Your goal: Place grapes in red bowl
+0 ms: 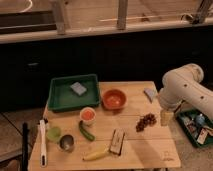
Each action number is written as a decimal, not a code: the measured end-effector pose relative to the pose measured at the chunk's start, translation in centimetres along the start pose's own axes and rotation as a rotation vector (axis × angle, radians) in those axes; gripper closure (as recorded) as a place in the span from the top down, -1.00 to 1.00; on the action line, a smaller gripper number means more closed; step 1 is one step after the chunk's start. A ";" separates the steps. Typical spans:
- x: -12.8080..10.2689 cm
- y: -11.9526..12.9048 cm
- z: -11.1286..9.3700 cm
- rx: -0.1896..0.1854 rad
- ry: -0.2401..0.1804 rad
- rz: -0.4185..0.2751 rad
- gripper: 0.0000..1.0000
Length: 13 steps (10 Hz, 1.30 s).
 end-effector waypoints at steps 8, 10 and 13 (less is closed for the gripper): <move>-0.9 0.8 5.6 -0.006 0.016 -0.097 0.60; -1.1 0.7 7.2 -0.006 0.018 -0.120 0.60; -0.9 0.6 8.4 -0.005 0.014 -0.140 0.60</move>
